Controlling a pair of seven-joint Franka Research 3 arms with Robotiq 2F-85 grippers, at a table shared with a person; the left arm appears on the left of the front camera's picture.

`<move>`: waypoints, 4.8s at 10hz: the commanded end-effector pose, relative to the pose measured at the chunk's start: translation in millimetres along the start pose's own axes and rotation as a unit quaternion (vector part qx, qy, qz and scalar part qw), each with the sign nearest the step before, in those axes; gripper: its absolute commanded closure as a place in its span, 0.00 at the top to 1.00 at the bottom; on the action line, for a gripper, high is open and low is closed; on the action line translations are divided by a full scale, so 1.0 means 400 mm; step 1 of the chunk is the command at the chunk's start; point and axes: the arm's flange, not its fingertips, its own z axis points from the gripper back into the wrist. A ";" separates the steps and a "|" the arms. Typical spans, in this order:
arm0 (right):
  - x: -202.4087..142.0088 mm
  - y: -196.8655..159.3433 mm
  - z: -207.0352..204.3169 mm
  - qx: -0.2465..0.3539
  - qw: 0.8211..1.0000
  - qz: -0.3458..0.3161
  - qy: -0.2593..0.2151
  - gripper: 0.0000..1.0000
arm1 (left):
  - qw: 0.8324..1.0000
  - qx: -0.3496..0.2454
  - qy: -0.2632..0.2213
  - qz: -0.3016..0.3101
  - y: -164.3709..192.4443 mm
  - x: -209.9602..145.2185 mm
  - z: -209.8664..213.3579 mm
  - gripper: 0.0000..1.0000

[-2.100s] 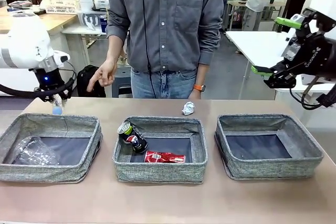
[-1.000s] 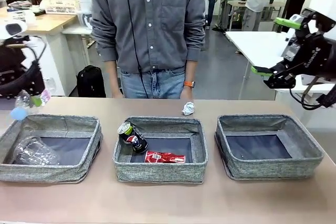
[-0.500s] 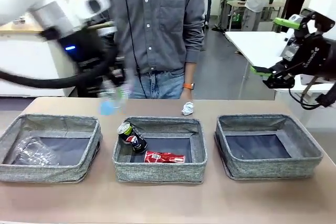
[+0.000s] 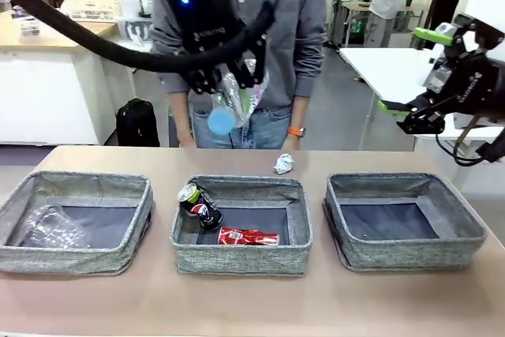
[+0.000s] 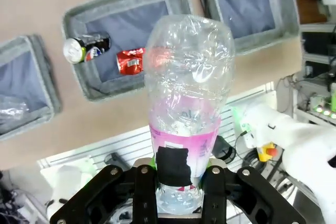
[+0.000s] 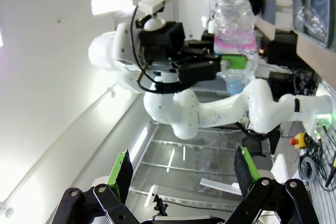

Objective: Sort the waste into the appropriate baskets.
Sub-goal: Pick up the waste item pointed out by the person, then place the picked waste into the Fabric basket indicated by the person.

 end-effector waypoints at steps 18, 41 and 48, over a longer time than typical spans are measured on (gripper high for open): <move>-0.002 0.010 -0.003 0.013 1.000 0.005 -0.002 1.00 | 0.993 0.078 -0.034 0.084 -0.184 -0.010 0.298 0.21; -0.002 0.010 -0.003 0.013 1.000 0.005 -0.002 1.00 | 0.991 0.086 -0.050 0.086 -0.146 -0.003 0.265 0.21; -0.002 0.010 -0.003 0.013 1.000 0.005 -0.002 1.00 | 0.974 0.110 -0.018 0.200 0.461 -0.164 -0.025 0.21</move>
